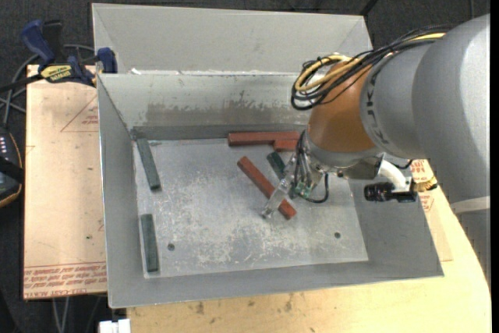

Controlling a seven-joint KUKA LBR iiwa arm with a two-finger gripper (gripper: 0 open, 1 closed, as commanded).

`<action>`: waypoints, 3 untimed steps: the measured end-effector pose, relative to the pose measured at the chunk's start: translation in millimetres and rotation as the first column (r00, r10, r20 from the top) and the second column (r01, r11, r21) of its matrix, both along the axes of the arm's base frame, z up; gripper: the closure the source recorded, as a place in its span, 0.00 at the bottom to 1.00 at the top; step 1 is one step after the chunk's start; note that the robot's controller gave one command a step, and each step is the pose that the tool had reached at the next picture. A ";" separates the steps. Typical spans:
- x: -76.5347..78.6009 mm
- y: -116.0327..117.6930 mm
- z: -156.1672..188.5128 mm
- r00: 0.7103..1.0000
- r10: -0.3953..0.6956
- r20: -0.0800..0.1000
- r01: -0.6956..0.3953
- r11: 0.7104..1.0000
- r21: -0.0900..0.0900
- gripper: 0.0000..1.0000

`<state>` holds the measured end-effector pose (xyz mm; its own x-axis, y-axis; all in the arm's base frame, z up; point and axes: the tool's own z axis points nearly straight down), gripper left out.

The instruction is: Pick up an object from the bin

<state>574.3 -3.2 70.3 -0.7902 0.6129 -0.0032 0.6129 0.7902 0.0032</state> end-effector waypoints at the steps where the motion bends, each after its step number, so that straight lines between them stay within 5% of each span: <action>1: -7.4 32.2 1.0 1.000 0.001 0.001 -0.001 1.000 0.000 0.00; 2: -5.2 31.4 4.4 1.000 0.000 0.005 0.000 1.000 0.000 1.00; 3: -4.1 31.8 34.0 1.000 0.003 0.000 -0.003 1.000 0.000 1.00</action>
Offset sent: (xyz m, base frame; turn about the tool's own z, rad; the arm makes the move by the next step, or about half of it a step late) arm -0.0090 0.0309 -0.0003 0.0032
